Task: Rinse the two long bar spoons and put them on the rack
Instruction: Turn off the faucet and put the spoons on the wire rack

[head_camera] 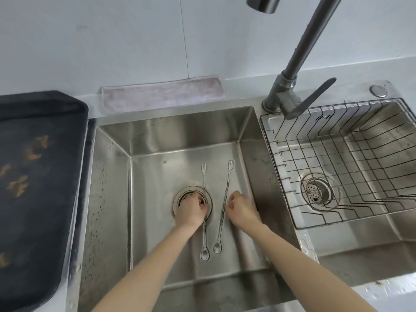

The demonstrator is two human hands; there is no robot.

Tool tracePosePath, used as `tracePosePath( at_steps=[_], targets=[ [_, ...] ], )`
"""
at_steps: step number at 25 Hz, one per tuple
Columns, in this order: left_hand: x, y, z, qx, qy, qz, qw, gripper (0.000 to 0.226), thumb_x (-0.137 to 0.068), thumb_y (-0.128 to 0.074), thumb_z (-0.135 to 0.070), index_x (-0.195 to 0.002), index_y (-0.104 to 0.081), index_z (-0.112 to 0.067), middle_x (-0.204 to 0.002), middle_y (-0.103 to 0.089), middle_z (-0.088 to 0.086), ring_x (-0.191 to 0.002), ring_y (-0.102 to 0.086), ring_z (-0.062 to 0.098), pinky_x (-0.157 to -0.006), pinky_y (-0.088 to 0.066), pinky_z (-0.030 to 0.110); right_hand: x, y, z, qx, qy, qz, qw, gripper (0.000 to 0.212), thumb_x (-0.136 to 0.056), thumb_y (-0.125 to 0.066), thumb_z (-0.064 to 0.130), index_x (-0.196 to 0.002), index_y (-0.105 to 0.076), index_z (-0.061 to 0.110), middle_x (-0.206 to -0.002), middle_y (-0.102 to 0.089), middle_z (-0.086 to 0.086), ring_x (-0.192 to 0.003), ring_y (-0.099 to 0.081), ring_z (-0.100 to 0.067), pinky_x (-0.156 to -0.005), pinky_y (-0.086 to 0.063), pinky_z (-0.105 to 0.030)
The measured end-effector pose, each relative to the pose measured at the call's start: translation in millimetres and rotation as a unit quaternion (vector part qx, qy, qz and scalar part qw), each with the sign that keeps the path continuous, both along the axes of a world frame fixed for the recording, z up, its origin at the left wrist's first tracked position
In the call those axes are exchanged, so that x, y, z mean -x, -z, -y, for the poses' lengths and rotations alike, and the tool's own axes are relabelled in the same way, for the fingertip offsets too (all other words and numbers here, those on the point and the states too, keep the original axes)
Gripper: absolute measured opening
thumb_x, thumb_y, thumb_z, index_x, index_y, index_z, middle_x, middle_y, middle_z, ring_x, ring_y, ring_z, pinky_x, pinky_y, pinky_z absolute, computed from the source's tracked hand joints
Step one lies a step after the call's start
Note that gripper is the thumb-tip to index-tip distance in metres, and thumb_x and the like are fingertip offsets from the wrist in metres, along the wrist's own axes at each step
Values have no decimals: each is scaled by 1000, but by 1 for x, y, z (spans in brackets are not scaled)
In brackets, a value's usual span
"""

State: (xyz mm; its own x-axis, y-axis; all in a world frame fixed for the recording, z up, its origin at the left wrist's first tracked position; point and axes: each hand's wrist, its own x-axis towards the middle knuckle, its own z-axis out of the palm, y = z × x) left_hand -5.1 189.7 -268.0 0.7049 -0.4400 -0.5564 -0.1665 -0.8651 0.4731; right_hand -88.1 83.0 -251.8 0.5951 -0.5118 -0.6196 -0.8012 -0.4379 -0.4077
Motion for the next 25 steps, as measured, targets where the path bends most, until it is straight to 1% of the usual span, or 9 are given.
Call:
tracePosePath(
  at_steps=[4,8,10,13,16,20,25],
  targets=[
    [2,11,5,-44,48,25,998,31,-91,-50,-29,-104,-53,-2,-110,-62,16,-106,-56,32,-79,-45,38,-3,16,-5,37,-4,-34,999,32,-92,-44,28,-111,-51,3,-119,-57,-16,-111,-55,-35,-87,-45,-38],
    [4,23,2,-47,33,25,998,32,-90,-50,-31,-103,-52,-2,-112,-60,15,-108,-54,32,-81,-45,39,-10,25,-13,76,-26,-56,995,33,-92,-45,31,-109,-51,4,-119,-59,-15,-111,-55,-32,-86,-45,-36],
    [5,28,-1,-45,15,14,999,30,-90,-51,-29,-102,-51,-1,-112,-61,16,-107,-55,32,-82,-45,39,-14,28,-18,90,-40,-67,993,32,-93,-44,28,-113,-48,3,-122,-58,-15,-113,-55,-32,-88,-44,-36],
    [8,31,-3,-51,1,1,999,28,-91,-49,-26,-103,-52,-2,-112,-62,16,-105,-58,34,-81,-46,39,-18,30,-22,76,-9,-75,994,28,-93,-41,19,-112,-49,0,-121,-59,-17,-112,-56,-34,-87,-45,-36],
    [8,31,-3,-50,-2,-5,999,26,-93,-45,-22,-104,-57,-2,-113,-64,16,-107,-58,33,-83,-46,37,-18,30,-23,56,12,-78,995,28,-91,-42,17,-112,-50,-1,-120,-59,-19,-111,-56,-36,-85,-47,-36],
    [3,26,-5,-36,-17,9,999,25,-93,-45,-18,-105,-59,-2,-113,-65,18,-110,-57,34,-87,-45,37,-14,25,-26,30,34,-52,998,24,-88,-45,17,-106,-53,2,-113,-61,-17,-104,-56,-35,-76,-44,-33],
    [-2,5,-7,16,-46,19,999,20,-91,-48,-17,-101,-60,-4,-107,-68,15,-104,-59,31,-82,-44,34,-14,-1,-28,9,83,26,996,20,-84,-49,16,-98,-56,3,-106,-64,-18,-98,-58,-37,-80,-48,-36]
  ],
)
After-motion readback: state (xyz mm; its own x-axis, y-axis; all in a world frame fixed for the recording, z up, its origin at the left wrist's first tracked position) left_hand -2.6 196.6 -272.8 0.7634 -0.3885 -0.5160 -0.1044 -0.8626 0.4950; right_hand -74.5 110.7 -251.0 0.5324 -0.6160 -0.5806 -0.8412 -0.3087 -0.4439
